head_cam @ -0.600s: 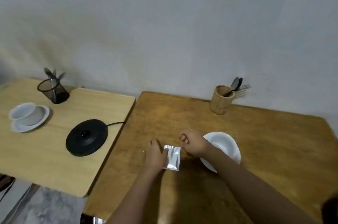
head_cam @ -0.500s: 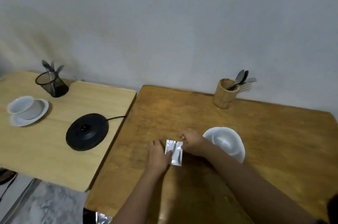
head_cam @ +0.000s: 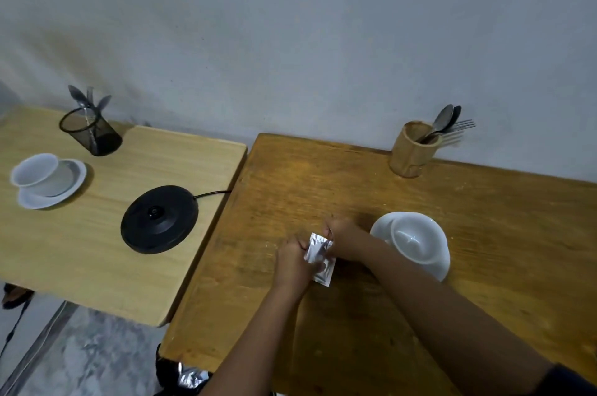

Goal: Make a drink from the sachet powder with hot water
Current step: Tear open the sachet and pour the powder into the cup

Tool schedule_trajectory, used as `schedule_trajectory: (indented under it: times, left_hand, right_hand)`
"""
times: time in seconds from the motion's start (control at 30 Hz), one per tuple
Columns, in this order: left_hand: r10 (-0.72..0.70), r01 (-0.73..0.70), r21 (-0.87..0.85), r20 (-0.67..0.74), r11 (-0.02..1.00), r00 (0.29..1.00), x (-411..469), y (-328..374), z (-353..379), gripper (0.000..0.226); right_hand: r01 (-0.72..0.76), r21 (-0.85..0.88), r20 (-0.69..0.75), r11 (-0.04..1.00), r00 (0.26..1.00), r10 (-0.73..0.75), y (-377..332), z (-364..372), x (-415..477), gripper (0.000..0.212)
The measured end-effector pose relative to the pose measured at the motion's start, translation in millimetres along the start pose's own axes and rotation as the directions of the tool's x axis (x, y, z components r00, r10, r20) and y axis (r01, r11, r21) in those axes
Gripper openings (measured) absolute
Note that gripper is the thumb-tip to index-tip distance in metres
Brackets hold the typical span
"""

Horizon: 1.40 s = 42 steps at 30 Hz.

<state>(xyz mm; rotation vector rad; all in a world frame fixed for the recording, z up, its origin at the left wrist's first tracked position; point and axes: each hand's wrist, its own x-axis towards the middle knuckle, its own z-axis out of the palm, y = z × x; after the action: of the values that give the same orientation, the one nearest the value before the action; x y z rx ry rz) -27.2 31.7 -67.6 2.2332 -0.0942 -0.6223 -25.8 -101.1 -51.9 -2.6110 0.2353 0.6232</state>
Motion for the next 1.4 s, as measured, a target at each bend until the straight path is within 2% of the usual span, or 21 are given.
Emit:
schedule_trajectory:
  times: [0.07, 0.2, 0.3, 0.37, 0.47, 0.6, 0.67, 0.73, 0.83, 0.9, 1.03, 1.2, 1.4]
  left_hand:
    - [0.02, -0.021, 0.017, 0.017, 1.0, 1.0, 2.1, -1.6, -1.6, 0.03]
    - [0.065, -0.061, -0.073, 0.059, 0.995, 0.996, 5.5, -10.9, -3.5, 0.043]
    - [0.078, -0.049, -0.236, 0.117, 0.971, 0.99, -1.0, -10.0, -13.0, 0.026]
    - [0.14, -0.074, -0.363, 0.158, 0.929, 0.978, -8.2, -1.5, -23.6, 0.016]
    - [0.255, -0.174, -0.462, 0.119, 0.87, 0.959, -15.0, 22.5, -43.2, 0.002]
    - [0.378, -0.305, -0.473, 0.065, 0.827, 0.924, -16.3, 67.6, -69.4, 0.017]
    - [0.436, -0.364, -0.469, 0.052, 0.805, 0.898, -17.9, 92.7, -80.2, 0.023]
    - [0.497, -0.437, -0.462, 0.011, 0.772, 0.867, -23.1, 119.1, -92.0, 0.021]
    - [0.556, -0.511, -0.491, -0.063, 0.706, 0.829, -34.4, 154.4, -107.0, 0.005]
    - [0.575, -0.553, -0.5, -0.129, 0.666, 0.808, -42.2, 173.1, -115.0, 0.011]
    - [0.612, -0.6, -0.493, -0.16, 0.63, 0.774, -53.9, 205.5, -126.5, 0.019]
    - [0.647, -0.628, -0.521, -0.176, 0.578, 0.742, -64.4, 229.6, -134.1, 0.007]
    - [0.638, -0.621, -0.547, -0.193, 0.561, 0.746, -64.7, 231.8, -134.3, 0.012]
  right_hand:
    - [0.006, 0.025, 0.011, 1.0, 1.0, -0.006, -0.3, -1.1, -1.2, 0.042]
    - [0.003, 0.071, 0.035, 0.997, 0.999, -0.006, -2.9, -12.4, -8.0, 0.035]
    - [0.016, 0.135, 0.051, 0.991, 0.998, -0.023, -6.7, -32.9, -18.8, 0.028]
    - [0.045, 0.152, 0.056, 0.987, 0.997, -0.054, -12.4, -50.8, -26.3, 0.025]
    - [0.098, 0.132, -0.002, 0.986, 0.995, -0.099, -24.8, -82.8, -40.0, 0.02]
    - [0.148, -0.002, -0.221, 0.989, 0.965, -0.145, -41.9, -133.4, -61.0, 0.016]
    - [0.176, -0.023, -0.285, 0.984, 0.942, -0.175, -50.7, -159.1, -73.6, 0.015]
    - [0.204, -0.029, -0.334, 0.979, 0.921, -0.202, -58.9, -183.3, -89.1, 0.012]
    - [0.222, -0.052, -0.409, 0.974, 0.885, -0.223, -68.2, -216.0, -110.7, 0.016]
    - [0.226, -0.065, -0.46, 0.972, 0.858, -0.23, -73.6, -234.7, -126.5, 0.016]
    - [0.238, -0.107, -0.519, 0.965, 0.815, -0.258, -81.0, -262.4, -154.6, 0.015]
    - [0.252, -0.113, -0.574, 0.961, 0.773, -0.27, -85.6, -277.3, -177.3, 0.006]
    - [0.241, -0.114, -0.569, 0.964, 0.779, -0.263, -83.8, -281.1, -184.6, 0.008]
